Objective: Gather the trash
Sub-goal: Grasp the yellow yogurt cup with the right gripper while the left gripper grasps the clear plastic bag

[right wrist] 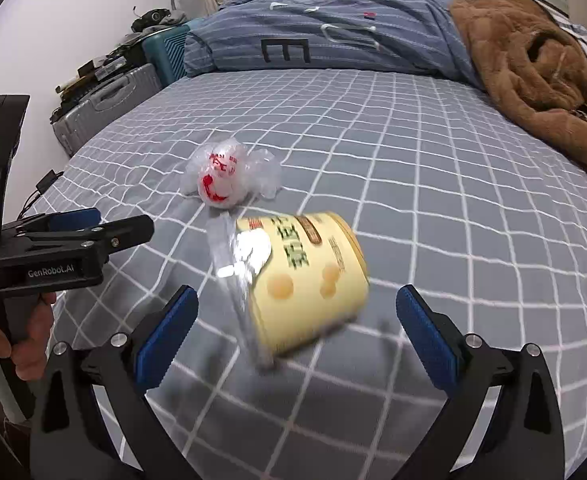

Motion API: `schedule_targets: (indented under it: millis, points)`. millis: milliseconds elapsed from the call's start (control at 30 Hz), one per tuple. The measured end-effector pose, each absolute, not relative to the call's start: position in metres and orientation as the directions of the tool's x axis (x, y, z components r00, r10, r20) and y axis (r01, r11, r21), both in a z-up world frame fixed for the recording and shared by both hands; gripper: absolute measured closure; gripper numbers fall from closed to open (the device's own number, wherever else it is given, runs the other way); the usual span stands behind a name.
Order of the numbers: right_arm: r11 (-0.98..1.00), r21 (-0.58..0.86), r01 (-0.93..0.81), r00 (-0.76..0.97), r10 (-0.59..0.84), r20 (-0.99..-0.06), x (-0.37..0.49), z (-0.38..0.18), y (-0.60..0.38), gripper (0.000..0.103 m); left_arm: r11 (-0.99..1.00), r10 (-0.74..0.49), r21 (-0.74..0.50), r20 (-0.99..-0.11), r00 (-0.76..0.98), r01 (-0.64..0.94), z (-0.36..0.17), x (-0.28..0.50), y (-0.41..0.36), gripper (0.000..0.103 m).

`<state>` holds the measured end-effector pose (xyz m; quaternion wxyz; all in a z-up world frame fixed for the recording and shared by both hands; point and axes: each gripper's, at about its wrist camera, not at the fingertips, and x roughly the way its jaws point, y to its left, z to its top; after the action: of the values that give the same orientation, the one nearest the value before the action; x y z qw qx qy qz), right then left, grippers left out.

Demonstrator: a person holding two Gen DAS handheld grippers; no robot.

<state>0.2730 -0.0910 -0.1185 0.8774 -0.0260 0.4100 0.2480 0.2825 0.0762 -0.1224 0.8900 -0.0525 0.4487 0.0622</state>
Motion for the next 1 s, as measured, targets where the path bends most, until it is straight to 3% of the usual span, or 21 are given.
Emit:
schedule_targets:
  millis: [233, 267, 300, 333, 867, 1000]
  points:
    - [0.867, 0.203, -0.456, 0.516, 0.443, -0.733, 0.294, -0.127, -0.086, 0.008, 0.989, 0.055, -0.037, -0.798, 0.6, -0.14, -0.119, 0.302, 0.076, 0.006]
    - [0.867, 0.209, -0.453, 0.518, 0.446, -0.73, 0.294, -0.126, -0.086, 0.012, 0.99, 0.054, -0.038, -0.798, 0.6, -0.139, -0.119, 0.305, 0.075, 0.006]
    - [0.866, 0.222, -0.448, 0.517, 0.454, -0.725, 0.295, -0.125, -0.088, 0.027, 0.99, 0.049, -0.042, -0.798, 0.601, -0.136, -0.119, 0.308, 0.074, 0.006]
    - [0.863, 0.237, -0.446, 0.511, 0.462, -0.725, 0.296, -0.125, -0.089, 0.029, 0.99, 0.046, -0.045, -0.798, 0.601, -0.135, -0.119, 0.31, 0.073, 0.006]
    - [0.923, 0.242, -0.299, 0.633, 0.381, -0.674, 0.306, -0.104, -0.17, 0.033, 0.996, 0.044, -0.013, -0.778, 0.626, -0.086, -0.121, 0.357, 0.04, 0.006]
    - [0.922, 0.254, -0.291, 0.62, 0.384, -0.684, 0.31, -0.111, -0.177, 0.034, 0.996, 0.059, 0.005, -0.787, 0.614, -0.089, -0.131, 0.366, 0.033, 0.012]
